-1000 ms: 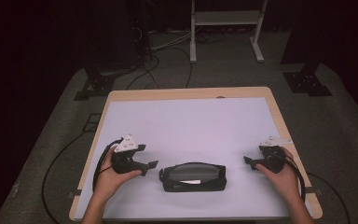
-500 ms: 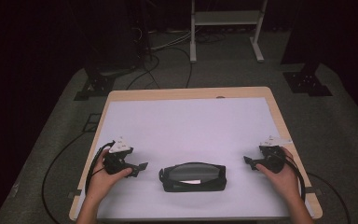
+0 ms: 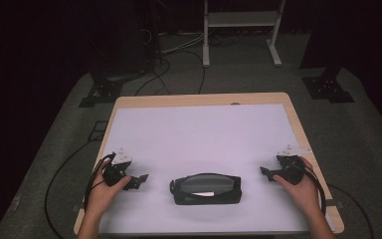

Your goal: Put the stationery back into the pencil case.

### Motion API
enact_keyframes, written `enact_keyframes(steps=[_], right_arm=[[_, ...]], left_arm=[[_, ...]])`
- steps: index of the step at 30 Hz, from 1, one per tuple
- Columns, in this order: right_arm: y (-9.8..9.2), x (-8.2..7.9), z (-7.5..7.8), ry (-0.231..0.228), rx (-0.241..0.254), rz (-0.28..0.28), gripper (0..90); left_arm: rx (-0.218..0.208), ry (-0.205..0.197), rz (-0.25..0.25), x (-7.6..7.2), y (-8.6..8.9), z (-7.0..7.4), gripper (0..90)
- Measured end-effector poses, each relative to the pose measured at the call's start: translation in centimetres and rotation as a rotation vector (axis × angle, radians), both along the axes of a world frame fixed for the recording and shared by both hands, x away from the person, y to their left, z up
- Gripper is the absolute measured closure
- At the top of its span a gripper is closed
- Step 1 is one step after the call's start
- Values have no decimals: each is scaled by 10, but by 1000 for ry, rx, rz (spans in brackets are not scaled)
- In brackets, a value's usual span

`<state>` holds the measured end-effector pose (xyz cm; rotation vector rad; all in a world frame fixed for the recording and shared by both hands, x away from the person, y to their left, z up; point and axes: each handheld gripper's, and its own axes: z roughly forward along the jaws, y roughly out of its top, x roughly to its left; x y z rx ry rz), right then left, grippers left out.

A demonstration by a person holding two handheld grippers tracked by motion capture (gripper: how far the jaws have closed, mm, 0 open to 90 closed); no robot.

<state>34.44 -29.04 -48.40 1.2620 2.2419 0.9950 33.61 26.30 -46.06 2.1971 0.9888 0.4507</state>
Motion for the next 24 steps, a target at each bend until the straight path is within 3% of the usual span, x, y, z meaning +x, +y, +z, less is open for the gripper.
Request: enact_keyframes(steps=[9, 15, 19, 24], right_arm=[[0, 0, 0, 0, 0, 0, 148], [0, 0, 0, 0, 0, 0, 148], [0, 0, 0, 0, 0, 0, 148], [0, 0, 0, 0, 0, 0, 148]], left_arm=[[17, 3, 53, 2, 13, -5, 60], [41, 30, 86, 5, 16, -10, 59], [21, 33, 98, 5, 17, -12, 35], [-4, 6, 100, 3, 20, -16, 26]])
